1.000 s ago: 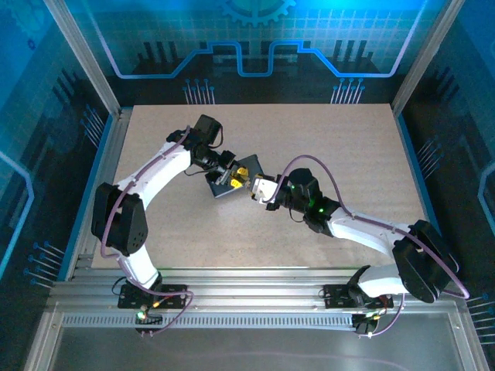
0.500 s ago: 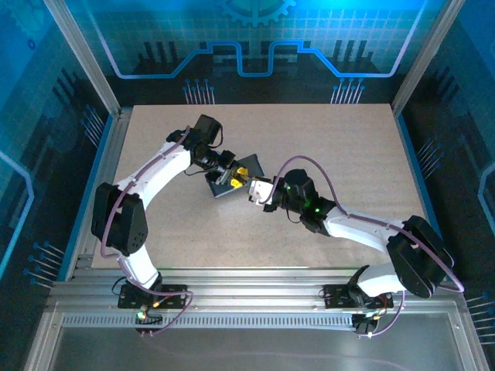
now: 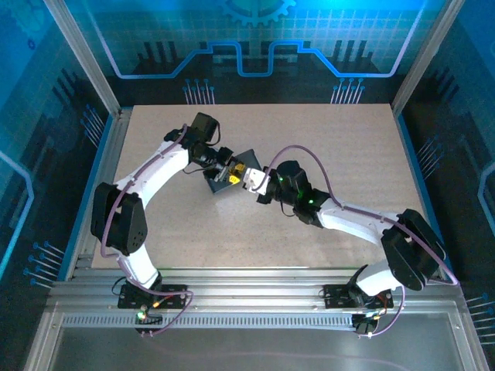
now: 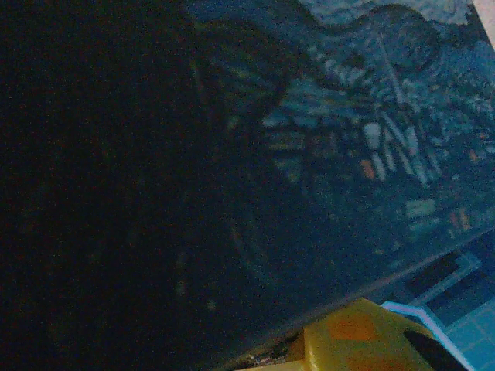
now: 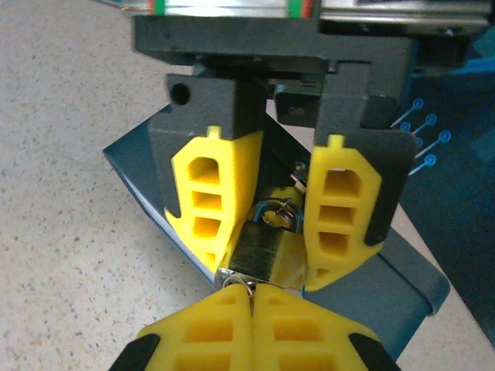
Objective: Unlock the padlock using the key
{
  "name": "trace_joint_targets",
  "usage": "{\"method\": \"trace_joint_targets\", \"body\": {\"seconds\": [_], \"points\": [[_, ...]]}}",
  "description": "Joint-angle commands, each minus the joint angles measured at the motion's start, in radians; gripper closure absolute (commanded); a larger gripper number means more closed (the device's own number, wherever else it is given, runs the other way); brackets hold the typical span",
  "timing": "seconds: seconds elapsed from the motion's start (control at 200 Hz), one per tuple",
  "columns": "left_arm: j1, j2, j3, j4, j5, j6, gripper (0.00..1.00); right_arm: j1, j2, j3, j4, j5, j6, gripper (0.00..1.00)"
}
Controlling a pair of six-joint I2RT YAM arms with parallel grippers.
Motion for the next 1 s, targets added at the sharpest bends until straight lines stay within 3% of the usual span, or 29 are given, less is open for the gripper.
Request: {"method": "trace_joint_targets", "body": {"seconds": [0.0, 0.27, 0.52, 0.61, 0.75, 0.865, 0.996], "points": [[-0.016, -0.054, 0.009, 0.049, 0.059, -0.017, 1.0, -0.014, 0.017, 0.03, 0.005, 0.011, 0.296, 1.0], [-0.019, -0.088, -0.035, 0.16, 0.024, -0.061, 1.0, -0.061, 0.079, 0.009, 0.132, -0.013, 1.272, 1.0], [-0.04, -0.074, 0.005, 0.124, 0.001, -0.008, 1.0, -0.037, 0.212, -0.071, 0.285, -0.009, 2.271, 1.0], [-0.042, -0.075, -0.007, 0.115, -0.003, 0.005, 1.0, -0.004, 0.246, -0.061, 0.351, -0.032, 2.503, 1.0], [-0.035, -0.083, -0.024, 0.115, 0.0, 0.009, 1.0, -0.004, 0.227, 0.02, 0.233, -0.206, 2.507, 0.97], [-0.023, -0.082, -0.016, 0.089, 0.01, 0.032, 1.0, -0.05, 0.164, 0.025, 0.039, -0.29, 2.304, 0.87], [-0.01, -0.091, -0.033, 0.074, 0.024, 0.042, 1.0, -0.123, 0.067, -0.044, -0.142, -0.293, 2.105, 0.77]]}}
